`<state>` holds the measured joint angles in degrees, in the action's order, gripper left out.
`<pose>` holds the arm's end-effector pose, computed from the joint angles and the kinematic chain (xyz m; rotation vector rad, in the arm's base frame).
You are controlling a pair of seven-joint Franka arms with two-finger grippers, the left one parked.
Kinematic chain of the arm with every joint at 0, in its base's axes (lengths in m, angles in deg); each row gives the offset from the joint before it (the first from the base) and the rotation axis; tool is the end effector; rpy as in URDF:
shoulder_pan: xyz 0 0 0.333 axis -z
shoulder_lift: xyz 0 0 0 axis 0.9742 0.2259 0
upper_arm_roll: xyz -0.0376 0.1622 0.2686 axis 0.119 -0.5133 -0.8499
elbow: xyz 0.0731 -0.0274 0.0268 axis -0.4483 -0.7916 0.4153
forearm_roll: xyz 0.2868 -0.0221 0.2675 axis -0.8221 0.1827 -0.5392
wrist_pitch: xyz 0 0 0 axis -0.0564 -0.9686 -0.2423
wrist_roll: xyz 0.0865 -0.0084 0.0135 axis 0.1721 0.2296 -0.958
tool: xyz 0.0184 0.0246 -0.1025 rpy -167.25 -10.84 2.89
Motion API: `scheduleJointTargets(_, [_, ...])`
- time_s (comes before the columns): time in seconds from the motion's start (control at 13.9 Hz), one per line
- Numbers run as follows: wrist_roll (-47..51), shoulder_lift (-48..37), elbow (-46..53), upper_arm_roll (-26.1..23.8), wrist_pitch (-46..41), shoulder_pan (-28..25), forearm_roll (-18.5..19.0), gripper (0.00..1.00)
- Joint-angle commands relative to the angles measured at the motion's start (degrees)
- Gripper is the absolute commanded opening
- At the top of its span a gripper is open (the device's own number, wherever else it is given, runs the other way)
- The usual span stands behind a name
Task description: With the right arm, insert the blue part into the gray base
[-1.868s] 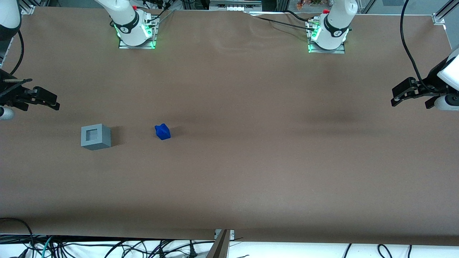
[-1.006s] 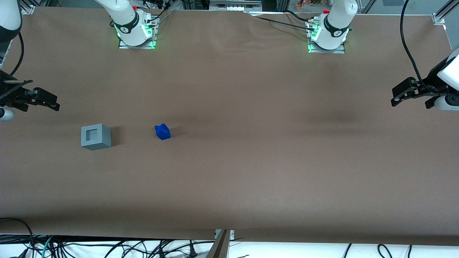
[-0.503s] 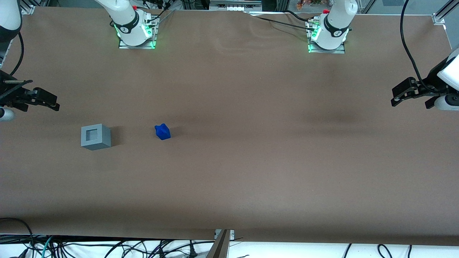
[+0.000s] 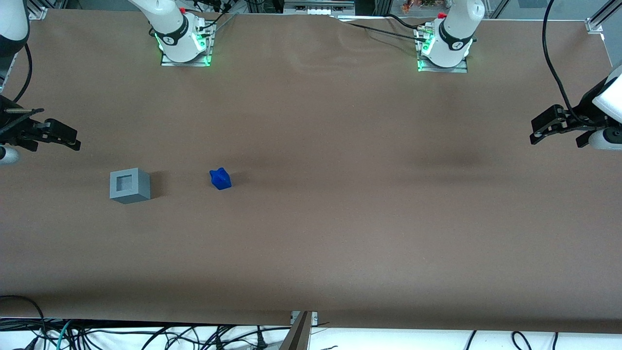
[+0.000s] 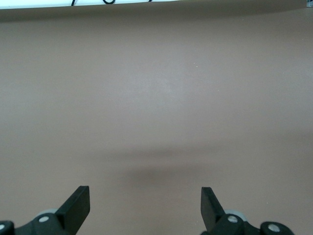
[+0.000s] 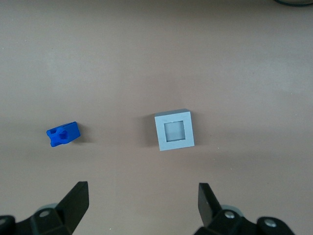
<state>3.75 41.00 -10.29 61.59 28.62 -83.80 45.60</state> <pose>0.6080 -0.0199 0.5812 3.1260 0.0589 0.0005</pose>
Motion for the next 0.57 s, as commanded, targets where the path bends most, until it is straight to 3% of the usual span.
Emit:
scheduleJointTargets(0.0, [-0.55,0.37,1.24,-0.17,-0.46,0.26,0.57,0.99])
scheduleJointTargets(0.5, [-0.11,0.46,1.24,-0.17,-0.46,0.0,0.57,0.99])
